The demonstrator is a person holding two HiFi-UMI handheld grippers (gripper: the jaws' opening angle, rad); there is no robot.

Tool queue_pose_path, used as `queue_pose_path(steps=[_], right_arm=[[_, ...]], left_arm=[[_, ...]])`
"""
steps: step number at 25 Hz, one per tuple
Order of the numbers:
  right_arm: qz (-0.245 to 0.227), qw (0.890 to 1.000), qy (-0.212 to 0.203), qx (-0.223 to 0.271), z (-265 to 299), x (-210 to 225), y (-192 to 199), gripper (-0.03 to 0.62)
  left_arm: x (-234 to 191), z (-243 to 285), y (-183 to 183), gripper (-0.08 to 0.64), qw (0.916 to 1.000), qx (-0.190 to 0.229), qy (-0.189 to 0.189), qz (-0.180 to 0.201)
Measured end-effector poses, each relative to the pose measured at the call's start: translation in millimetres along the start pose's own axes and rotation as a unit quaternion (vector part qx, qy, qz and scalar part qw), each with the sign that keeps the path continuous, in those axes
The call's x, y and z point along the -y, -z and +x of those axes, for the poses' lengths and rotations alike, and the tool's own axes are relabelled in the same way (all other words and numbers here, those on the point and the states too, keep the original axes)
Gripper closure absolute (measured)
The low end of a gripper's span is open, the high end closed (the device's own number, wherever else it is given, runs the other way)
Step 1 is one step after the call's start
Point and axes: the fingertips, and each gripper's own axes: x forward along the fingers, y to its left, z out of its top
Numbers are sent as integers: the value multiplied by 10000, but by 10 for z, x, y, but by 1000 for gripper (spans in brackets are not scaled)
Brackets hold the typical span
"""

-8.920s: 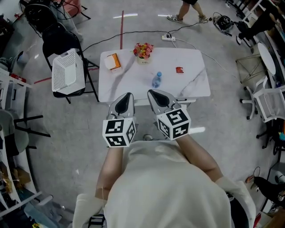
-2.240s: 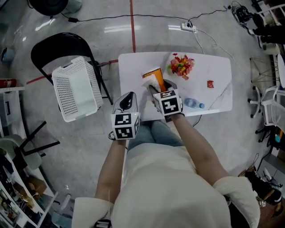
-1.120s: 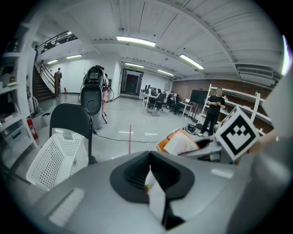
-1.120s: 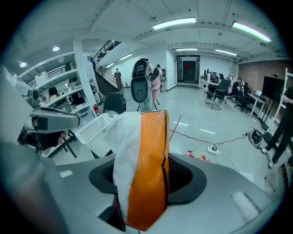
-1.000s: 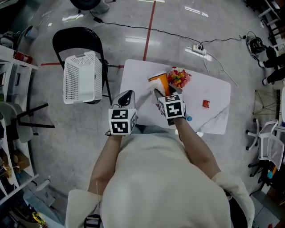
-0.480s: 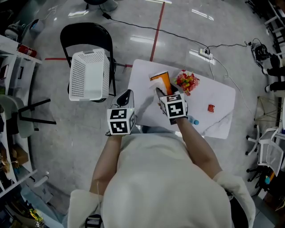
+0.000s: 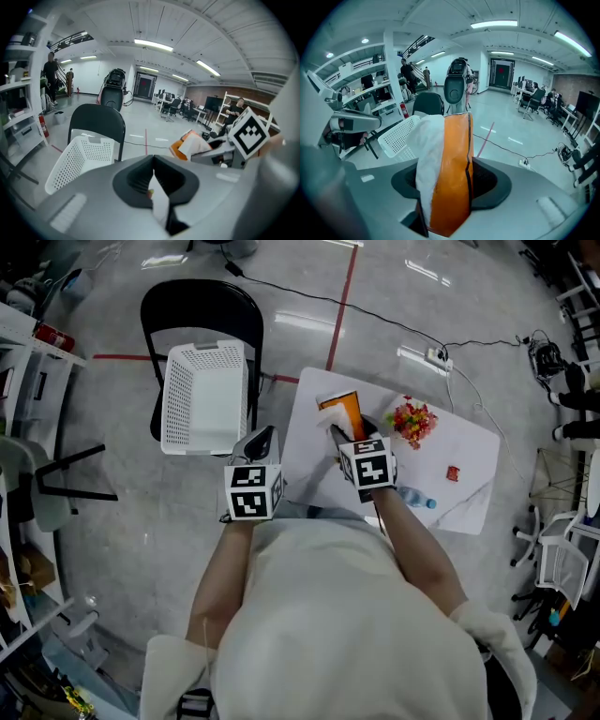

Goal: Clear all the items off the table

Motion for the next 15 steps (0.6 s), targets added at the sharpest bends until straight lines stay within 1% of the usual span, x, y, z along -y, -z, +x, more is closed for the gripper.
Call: queue_pose_path(steps=[6,15], right_arm=[[-112,9999,-73,-65,254,-350,-316,337],[-340,9989,-294,-120,584,-969,-723,337]], left_arm=[[-536,4,-98,549,9999,-15,-76,-99],[-1264,-108,-132,549,9990,-62,-268,-349]])
